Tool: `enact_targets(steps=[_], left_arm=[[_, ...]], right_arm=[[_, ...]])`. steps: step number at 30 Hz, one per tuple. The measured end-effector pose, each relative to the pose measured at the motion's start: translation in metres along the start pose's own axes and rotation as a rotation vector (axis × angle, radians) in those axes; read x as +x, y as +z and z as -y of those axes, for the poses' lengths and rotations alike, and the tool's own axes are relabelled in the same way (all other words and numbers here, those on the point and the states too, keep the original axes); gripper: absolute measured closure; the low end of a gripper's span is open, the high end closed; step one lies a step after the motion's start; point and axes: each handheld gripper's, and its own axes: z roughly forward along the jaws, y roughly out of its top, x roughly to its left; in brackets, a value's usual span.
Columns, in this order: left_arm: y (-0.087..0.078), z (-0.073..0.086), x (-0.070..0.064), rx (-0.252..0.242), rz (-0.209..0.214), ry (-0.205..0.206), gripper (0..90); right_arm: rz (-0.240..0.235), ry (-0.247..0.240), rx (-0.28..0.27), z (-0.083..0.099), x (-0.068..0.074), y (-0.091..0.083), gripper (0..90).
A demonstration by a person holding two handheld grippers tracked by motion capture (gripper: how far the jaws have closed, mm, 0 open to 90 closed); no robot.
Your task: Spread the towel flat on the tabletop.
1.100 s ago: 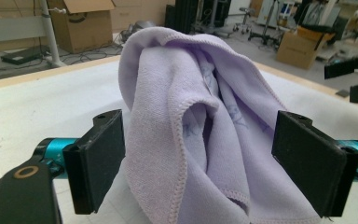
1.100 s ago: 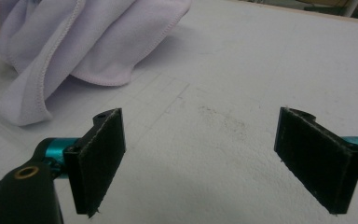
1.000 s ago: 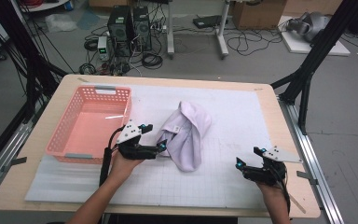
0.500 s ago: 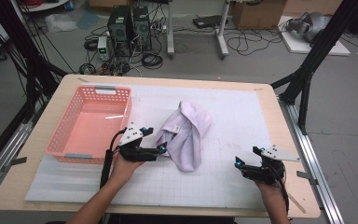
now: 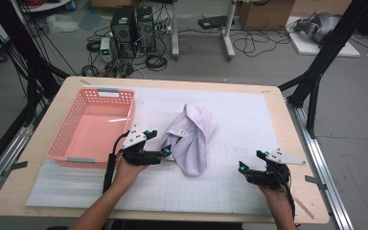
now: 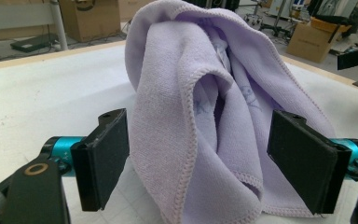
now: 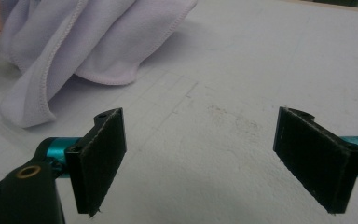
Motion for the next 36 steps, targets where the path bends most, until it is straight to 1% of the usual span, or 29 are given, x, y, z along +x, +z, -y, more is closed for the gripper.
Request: enact_targets(steps=[2, 4, 7, 11, 14, 17, 19, 20, 21, 22, 23, 24, 25, 27, 29, 32, 33, 34, 35, 36], left_arm=[[0.000, 0.000, -0.001, -0.008, 0.002, -0.002, 21.2], [0.001, 0.000, 0.000, -0.019, 0.012, 0.001, 21.4], [0.002, 0.001, 0.001, -0.002, -0.002, -0.002, 22.3], [0.001, 0.001, 0.001, 0.000, -0.010, -0.017, 24.5], [0.001, 0.002, 0.000, 0.008, -0.010, -0.022, 25.9], [0.001, 0.005, -0.001, 0.028, -0.009, -0.010, 26.9], [0.000, 0.006, 0.000, 0.036, -0.010, -0.008, 27.4], [-0.001, 0.007, 0.000, 0.038, -0.012, -0.010, 28.0], [-0.001, 0.007, 0.001, 0.041, -0.016, -0.013, 28.5], [-0.002, 0.008, 0.002, 0.043, -0.017, -0.014, 29.0], [-0.002, 0.008, 0.003, 0.045, -0.013, -0.012, 29.8], [-0.002, 0.008, 0.003, 0.048, -0.013, -0.010, 31.1], [-0.002, 0.009, 0.003, 0.050, -0.011, -0.007, 32.4], [-0.001, 0.009, 0.004, 0.053, -0.009, -0.004, 33.7], [0.001, 0.010, 0.004, 0.055, -0.004, -0.004, 34.8], [0.005, 0.010, 0.002, 0.064, 0.004, 0.000, 35.0], [0.006, 0.010, 0.001, 0.063, 0.009, 0.002, 35.1], [0.007, 0.010, 0.000, 0.063, 0.009, 0.005, 35.0], [0.008, 0.010, -0.001, 0.065, 0.013, 0.006, 35.1], [0.009, 0.010, -0.002, 0.064, 0.015, 0.005, 35.0]], right_arm=[[-0.008, -0.021, 0.002, -0.001, 0.002, 0.003, 15.6], [-0.028, -0.029, 0.001, -0.004, 0.005, 0.007, 15.7], [-0.072, -0.039, 0.002, -0.009, 0.011, 0.017, 17.0], [-0.150, -0.059, 0.024, -0.017, 0.027, 0.037, 25.6], [-0.193, -0.083, 0.025, -0.025, 0.041, 0.051, 30.2], [-0.222, -0.112, 0.031, -0.033, 0.055, 0.065, 32.2], [-0.242, -0.123, 0.040, -0.038, 0.062, 0.075, 38.9], [-0.256, -0.133, 0.054, -0.040, 0.066, 0.080, 46.4], [-0.275, -0.149, 0.063, -0.042, 0.067, 0.085, 56.8], [-0.284, -0.163, 0.083, -0.043, 0.068, 0.088, 67.0], [-0.272, -0.185, 0.094, -0.044, 0.067, 0.089, 79.8], [-0.257, -0.184, 0.102, -0.045, 0.064, 0.086, 86.6], [-0.239, -0.190, 0.093, -0.046, 0.059, 0.083, 86.8], [-0.213, -0.173, 0.086, -0.047, 0.046, 0.072, 87.2], [-0.159, -0.166, 0.074, -0.045, 0.028, 0.057, 87.2], [-0.082, -0.109, 0.055, -0.041, -0.001, 0.033, 87.2], [-0.050, -0.082, 0.050, -0.038, -0.011, 0.023, 87.2], [-0.035, -0.072, 0.046, -0.036, -0.017, 0.018, 87.2], [-0.007, -0.060, 0.050, -0.033, -0.022, 0.012, 87.2], [0.024, -0.062, 0.060, -0.031, -0.027, 0.006, 87.2]])
